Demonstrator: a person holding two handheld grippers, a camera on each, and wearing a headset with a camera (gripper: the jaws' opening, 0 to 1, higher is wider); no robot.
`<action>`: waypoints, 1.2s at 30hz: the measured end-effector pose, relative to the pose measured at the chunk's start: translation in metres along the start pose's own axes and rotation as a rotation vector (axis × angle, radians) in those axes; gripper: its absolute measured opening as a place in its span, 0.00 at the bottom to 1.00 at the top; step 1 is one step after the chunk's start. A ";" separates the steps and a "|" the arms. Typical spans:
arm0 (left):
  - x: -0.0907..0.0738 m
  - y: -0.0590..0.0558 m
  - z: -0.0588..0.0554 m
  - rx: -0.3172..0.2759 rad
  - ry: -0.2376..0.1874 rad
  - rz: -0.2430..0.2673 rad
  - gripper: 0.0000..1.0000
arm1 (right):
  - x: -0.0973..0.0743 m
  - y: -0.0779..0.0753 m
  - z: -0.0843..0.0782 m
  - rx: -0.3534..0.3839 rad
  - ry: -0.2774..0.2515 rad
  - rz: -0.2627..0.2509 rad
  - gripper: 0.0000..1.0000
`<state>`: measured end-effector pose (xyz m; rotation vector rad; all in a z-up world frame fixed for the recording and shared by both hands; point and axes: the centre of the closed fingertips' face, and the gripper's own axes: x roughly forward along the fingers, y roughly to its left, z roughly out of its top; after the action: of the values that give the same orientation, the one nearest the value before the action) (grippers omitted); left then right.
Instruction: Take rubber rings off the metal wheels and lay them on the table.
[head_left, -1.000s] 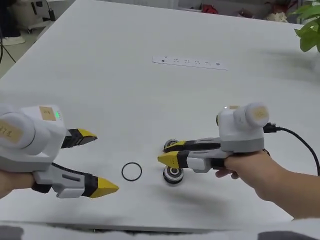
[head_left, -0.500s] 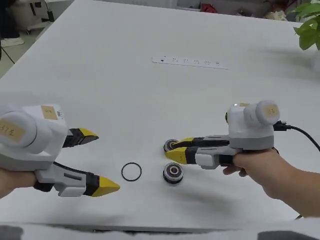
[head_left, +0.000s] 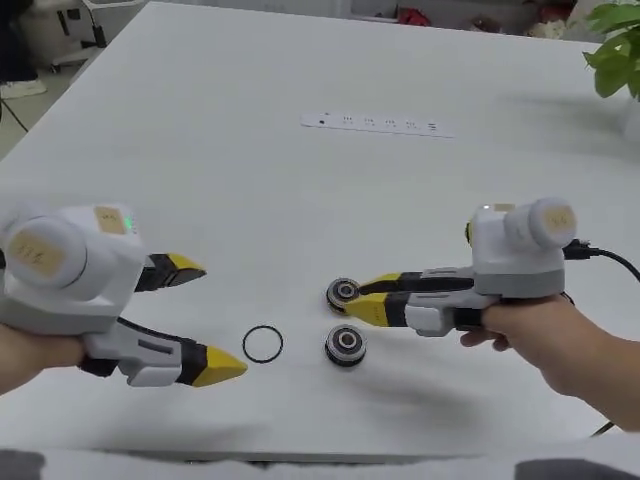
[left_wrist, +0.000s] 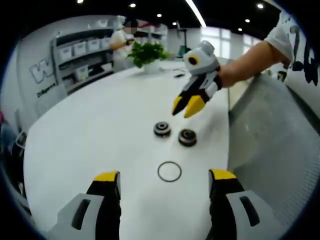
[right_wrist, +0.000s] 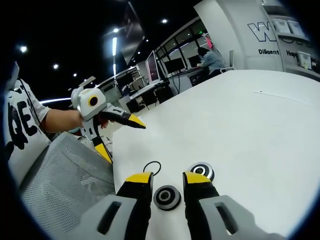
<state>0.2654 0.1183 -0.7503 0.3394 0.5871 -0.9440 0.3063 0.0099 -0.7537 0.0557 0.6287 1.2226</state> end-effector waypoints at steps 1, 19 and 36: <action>0.000 0.000 0.000 0.002 0.001 -0.001 0.73 | 0.000 0.000 0.000 -0.002 0.001 0.000 0.21; 0.012 0.000 0.017 0.029 -0.011 -0.020 0.70 | -0.009 0.001 -0.007 -0.032 0.024 0.006 0.22; 0.024 -0.005 0.025 0.046 -0.016 -0.048 0.66 | -0.012 0.004 -0.017 -0.034 0.050 0.017 0.22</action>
<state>0.2800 0.0866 -0.7454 0.3601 0.5619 -1.0068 0.2926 -0.0041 -0.7611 0.0020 0.6523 1.2542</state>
